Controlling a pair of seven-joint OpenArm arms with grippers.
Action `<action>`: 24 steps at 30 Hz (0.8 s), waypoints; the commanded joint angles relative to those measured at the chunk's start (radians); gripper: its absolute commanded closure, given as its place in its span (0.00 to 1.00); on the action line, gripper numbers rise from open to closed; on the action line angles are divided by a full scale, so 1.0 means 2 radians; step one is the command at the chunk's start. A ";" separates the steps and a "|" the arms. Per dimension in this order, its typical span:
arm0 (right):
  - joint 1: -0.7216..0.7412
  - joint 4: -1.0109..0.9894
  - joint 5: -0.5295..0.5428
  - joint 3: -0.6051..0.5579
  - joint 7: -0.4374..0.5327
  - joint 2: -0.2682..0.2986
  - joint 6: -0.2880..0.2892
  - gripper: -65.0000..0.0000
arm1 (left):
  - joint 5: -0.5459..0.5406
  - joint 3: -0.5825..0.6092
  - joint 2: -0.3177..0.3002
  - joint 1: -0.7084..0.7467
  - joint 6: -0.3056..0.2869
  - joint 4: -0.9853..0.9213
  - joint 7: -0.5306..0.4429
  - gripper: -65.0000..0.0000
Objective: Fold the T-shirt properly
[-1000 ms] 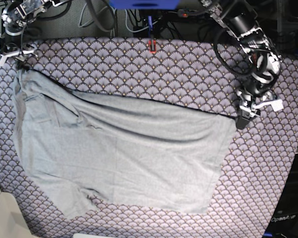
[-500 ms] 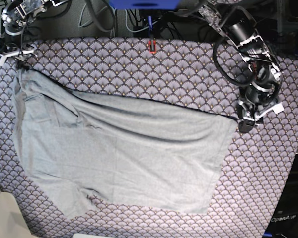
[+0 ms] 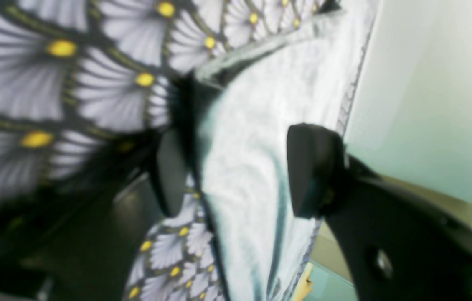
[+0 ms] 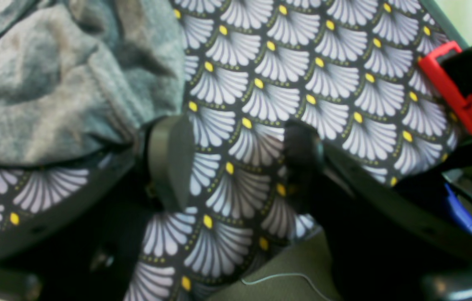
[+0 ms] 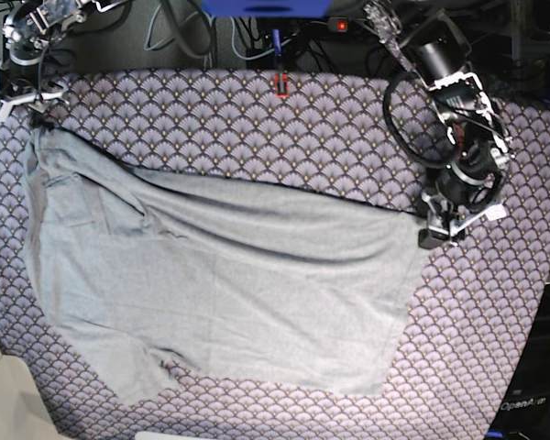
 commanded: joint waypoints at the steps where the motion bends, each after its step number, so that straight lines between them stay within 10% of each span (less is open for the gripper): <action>1: -0.001 0.007 -0.002 0.001 -0.003 0.005 0.002 0.44 | -0.009 0.002 -0.004 -0.008 -0.001 0.011 -0.001 0.44; 5: -0.002 0.007 -0.001 0.001 -0.003 0.005 0.002 0.44 | -0.009 0.003 -0.011 -0.008 0.005 0.008 -0.002 0.49; 11: -0.003 0.007 -0.001 0.001 -0.003 0.005 0.002 0.45 | -0.009 0.002 -0.015 -0.008 0.000 0.004 -0.002 0.98; 24: -0.004 0.008 -0.003 0.001 -0.005 0.004 0.002 0.67 | -0.009 0.003 -0.025 -0.001 0.002 0.005 -0.001 1.00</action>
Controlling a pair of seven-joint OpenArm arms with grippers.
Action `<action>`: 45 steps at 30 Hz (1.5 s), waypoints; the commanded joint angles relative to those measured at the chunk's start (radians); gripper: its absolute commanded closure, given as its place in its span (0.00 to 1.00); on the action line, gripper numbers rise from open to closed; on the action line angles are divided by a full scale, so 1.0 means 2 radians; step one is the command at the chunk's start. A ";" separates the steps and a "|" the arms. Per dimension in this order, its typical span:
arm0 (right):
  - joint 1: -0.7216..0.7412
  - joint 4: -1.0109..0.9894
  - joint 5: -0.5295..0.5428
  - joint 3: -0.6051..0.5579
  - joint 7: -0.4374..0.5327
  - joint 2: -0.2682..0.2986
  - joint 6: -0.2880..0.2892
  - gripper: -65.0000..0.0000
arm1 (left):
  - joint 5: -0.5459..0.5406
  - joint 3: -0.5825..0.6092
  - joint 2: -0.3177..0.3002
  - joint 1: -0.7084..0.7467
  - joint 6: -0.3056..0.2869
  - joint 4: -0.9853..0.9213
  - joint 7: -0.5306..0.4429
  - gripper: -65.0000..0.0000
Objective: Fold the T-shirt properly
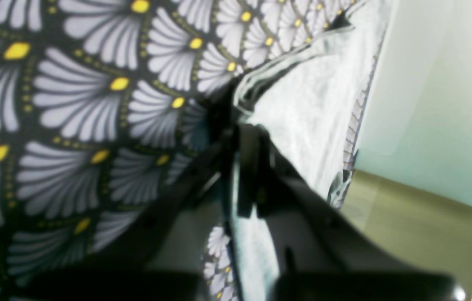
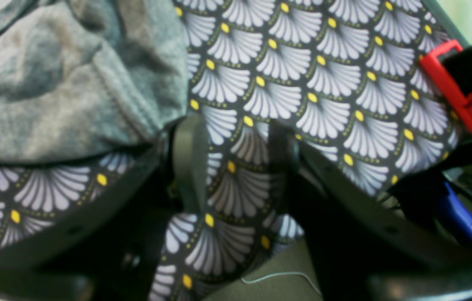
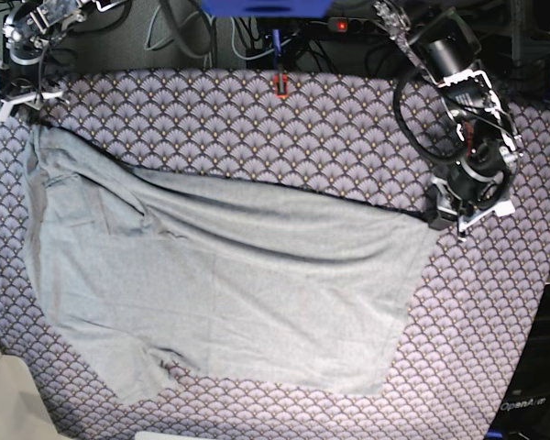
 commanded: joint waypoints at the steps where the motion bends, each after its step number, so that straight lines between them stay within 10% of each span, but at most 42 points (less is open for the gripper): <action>1: -0.002 0.008 -0.003 0.000 -0.005 0.003 0.001 0.67 | -0.009 0.001 -0.005 -0.009 -0.007 0.007 -0.001 1.00; 18: 0.017 0.008 -0.063 -0.018 -0.001 0.003 0.001 0.46 | -0.009 0.002 -0.005 -0.009 -0.009 0.007 -0.001 1.00; 45: 0.035 0.016 -0.068 0.000 0.008 0.007 0.001 0.47 | -0.009 0.002 -0.005 -0.009 -0.009 0.007 -0.001 1.00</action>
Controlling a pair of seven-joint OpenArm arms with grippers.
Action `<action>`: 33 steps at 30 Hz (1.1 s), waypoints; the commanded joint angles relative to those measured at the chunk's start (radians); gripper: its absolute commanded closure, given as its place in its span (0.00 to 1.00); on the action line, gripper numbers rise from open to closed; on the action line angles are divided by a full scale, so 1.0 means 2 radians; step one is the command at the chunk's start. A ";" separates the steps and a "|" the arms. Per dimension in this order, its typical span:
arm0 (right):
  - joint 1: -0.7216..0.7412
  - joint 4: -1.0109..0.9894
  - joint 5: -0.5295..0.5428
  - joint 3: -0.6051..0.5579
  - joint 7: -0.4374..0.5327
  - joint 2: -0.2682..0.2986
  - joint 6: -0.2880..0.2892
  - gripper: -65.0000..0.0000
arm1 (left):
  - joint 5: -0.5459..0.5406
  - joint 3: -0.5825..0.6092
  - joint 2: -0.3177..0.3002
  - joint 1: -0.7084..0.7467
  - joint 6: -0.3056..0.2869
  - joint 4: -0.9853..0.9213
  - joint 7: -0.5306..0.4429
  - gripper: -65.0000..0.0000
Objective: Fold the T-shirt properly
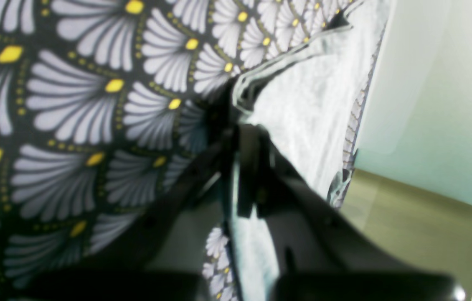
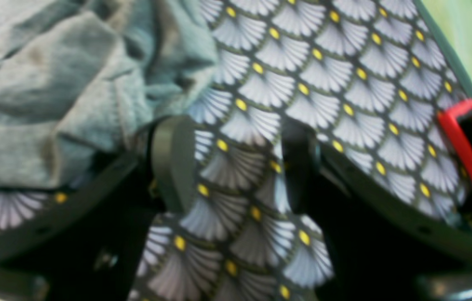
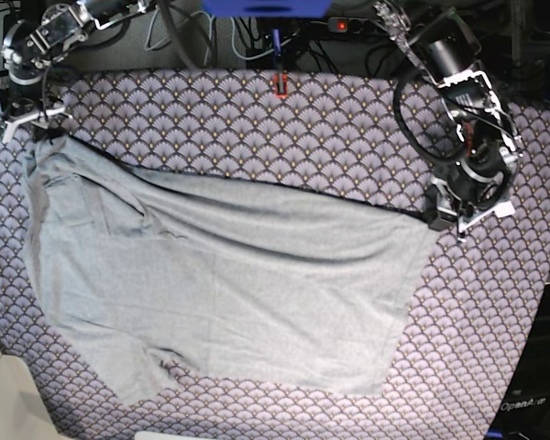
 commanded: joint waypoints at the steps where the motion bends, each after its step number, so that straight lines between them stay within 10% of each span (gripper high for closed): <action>1: -0.003 0.019 0.010 0.007 0.012 0.005 0.001 0.47 | -0.009 0.001 -0.005 -0.009 -0.008 0.007 -0.001 1.00; 18: -0.093 0.061 0.006 -0.043 0.230 0.000 0.001 0.46 | -0.009 0.001 -0.005 -0.009 -0.008 0.007 0.000 1.00; 33: -0.096 0.026 -0.178 -0.055 0.357 0.000 0.001 0.34 | -0.010 0.001 -0.003 -0.009 -0.008 0.007 0.001 1.00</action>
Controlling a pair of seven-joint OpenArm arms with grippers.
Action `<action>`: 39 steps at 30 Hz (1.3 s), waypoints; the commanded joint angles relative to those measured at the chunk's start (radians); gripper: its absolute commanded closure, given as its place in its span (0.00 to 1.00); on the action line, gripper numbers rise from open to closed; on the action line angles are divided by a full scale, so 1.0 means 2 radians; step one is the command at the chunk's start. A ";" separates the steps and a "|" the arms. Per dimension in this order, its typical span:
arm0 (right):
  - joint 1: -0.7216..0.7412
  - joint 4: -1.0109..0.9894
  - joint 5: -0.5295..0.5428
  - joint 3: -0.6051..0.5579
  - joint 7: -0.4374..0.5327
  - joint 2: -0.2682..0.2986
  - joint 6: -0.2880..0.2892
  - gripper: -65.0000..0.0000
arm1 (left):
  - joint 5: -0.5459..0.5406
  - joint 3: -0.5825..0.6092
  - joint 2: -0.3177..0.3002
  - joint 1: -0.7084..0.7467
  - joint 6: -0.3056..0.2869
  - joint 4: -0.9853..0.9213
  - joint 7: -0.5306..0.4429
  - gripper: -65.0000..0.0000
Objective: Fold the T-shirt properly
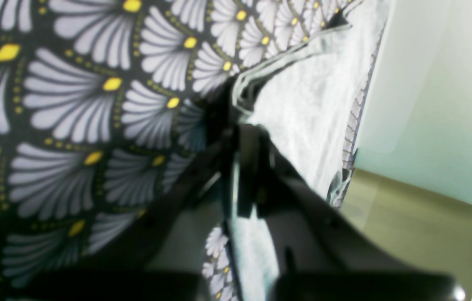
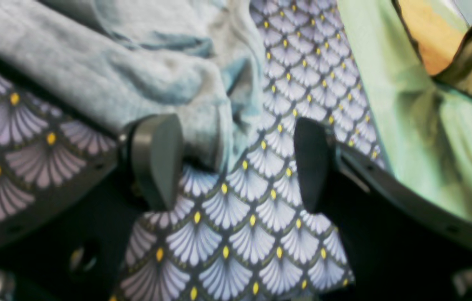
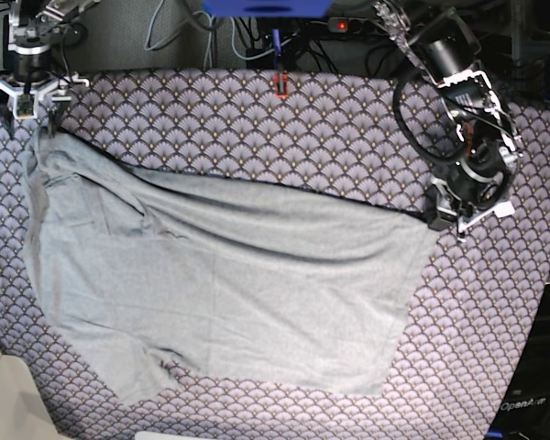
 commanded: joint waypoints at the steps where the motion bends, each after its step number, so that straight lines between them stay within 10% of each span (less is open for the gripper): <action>1: 0.000 0.007 0.006 0.002 0.019 0.005 0.000 0.34 | -0.010 0.001 -0.003 -0.009 -0.008 0.007 0.001 1.00; 33: 0.039 -0.074 -0.011 0.002 0.032 0.005 0.000 0.35 | -0.013 -0.002 -0.005 -0.009 -0.008 0.007 -0.002 1.00; 39: 0.039 -0.106 -0.014 0.000 0.033 0.018 0.000 0.67 | -0.014 -0.002 -0.006 -0.011 -0.008 0.007 -0.002 1.00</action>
